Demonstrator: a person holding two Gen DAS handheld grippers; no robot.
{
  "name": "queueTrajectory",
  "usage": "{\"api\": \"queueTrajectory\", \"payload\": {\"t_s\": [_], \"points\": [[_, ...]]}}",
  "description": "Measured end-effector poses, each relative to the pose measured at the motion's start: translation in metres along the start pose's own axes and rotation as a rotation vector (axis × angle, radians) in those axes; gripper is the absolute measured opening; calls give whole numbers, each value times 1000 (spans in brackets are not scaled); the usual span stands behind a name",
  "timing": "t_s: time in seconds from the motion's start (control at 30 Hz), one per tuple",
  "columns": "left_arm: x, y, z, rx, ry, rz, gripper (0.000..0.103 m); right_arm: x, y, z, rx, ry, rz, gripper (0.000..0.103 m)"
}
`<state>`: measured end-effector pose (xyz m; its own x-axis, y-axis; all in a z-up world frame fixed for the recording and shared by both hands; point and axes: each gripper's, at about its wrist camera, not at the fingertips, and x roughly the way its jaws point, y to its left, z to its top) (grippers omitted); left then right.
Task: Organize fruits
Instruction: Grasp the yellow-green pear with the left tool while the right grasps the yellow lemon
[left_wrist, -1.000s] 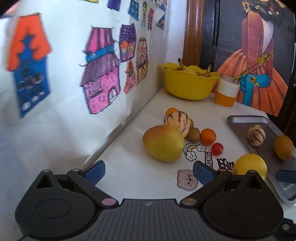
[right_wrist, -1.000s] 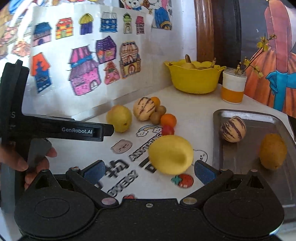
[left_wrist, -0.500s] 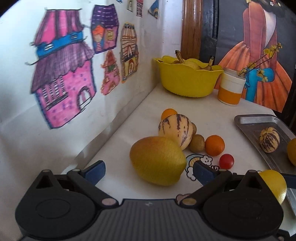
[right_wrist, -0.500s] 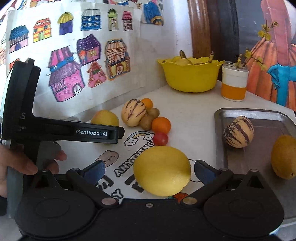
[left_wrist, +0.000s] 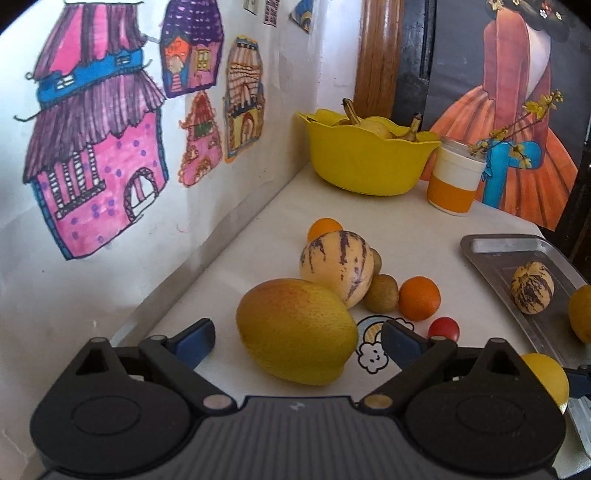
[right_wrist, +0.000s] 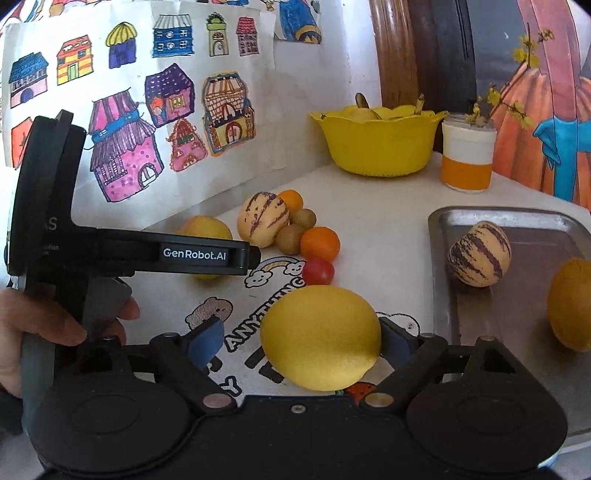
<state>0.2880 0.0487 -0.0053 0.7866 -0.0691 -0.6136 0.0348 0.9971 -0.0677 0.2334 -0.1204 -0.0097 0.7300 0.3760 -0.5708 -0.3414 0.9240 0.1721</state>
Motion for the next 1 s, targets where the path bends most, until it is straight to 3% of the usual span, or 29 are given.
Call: {"api": "queueTrajectory", "payload": {"t_s": [0.57, 0.8, 1.0], "points": [[1, 0, 0, 0, 8, -7, 81, 0, -6, 1, 45, 6, 1, 79], [-1, 0, -1, -6, 4, 19, 68, 0, -8, 1, 57, 1, 4, 75], [-2, -3, -1, 1, 3, 28, 67, -1, -10, 1, 65, -5, 2, 67]]}}
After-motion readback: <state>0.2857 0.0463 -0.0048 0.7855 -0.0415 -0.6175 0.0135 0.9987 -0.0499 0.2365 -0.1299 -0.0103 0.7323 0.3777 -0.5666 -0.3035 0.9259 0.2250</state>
